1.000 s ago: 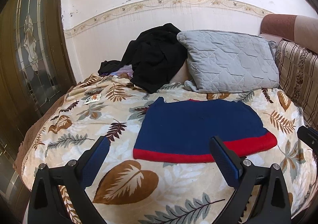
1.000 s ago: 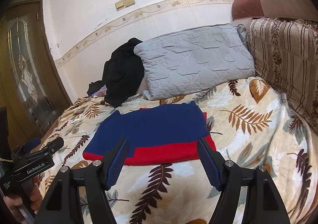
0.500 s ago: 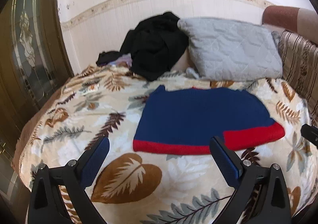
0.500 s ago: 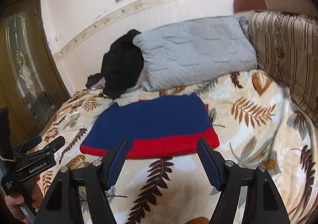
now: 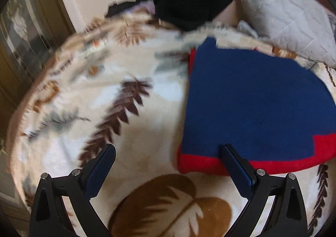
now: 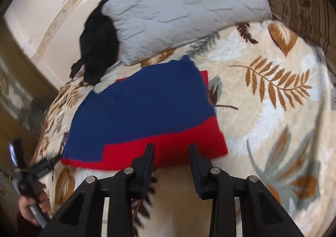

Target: Fold small clothes

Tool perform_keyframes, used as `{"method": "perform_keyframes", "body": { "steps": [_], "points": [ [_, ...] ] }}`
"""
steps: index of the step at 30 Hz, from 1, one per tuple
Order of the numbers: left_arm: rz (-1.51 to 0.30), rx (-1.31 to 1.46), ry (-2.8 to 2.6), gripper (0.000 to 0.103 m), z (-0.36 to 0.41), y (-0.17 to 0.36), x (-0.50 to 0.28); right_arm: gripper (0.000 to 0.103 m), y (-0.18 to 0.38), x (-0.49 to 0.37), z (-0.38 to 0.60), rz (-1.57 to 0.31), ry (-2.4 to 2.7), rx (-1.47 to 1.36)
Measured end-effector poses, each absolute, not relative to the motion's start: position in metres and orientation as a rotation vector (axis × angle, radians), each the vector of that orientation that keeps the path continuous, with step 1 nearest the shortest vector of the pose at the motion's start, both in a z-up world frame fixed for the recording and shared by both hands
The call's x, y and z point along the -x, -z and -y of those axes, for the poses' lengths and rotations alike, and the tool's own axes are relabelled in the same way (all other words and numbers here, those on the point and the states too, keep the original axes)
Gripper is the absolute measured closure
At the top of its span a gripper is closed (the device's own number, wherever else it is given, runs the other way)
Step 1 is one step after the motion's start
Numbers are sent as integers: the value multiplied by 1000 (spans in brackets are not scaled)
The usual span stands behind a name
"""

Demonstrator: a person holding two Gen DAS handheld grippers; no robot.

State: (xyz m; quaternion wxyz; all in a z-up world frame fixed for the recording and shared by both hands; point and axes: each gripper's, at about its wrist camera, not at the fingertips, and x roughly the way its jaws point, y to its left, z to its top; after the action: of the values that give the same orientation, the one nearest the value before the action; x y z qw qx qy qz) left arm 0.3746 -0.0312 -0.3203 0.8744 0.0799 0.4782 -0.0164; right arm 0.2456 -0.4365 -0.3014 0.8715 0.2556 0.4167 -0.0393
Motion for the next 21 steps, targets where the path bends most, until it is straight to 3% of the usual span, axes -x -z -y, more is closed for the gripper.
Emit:
{"method": "perform_keyframes", "body": {
  "steps": [7, 15, 16, 17, 21],
  "points": [
    [-1040, -119, 29, 3, 29, 332, -384, 68, 340, -280, 450, -991, 109, -617],
    [-913, -93, 89, 3, 34, 292, -332, 63, 318, -242, 465, -882, 39, -783],
    [-894, -104, 94, 3, 37, 289, -325, 60, 317, -237, 466, -872, 34, -799],
    [-879, -119, 97, 3, 41, 287, -320, 47, 315, -232, 466, -863, 36, -802],
    [-786, -208, 107, 3, 58, 276, -304, 45, 305, -222, 460, -820, 20, -780]
  ]
}}
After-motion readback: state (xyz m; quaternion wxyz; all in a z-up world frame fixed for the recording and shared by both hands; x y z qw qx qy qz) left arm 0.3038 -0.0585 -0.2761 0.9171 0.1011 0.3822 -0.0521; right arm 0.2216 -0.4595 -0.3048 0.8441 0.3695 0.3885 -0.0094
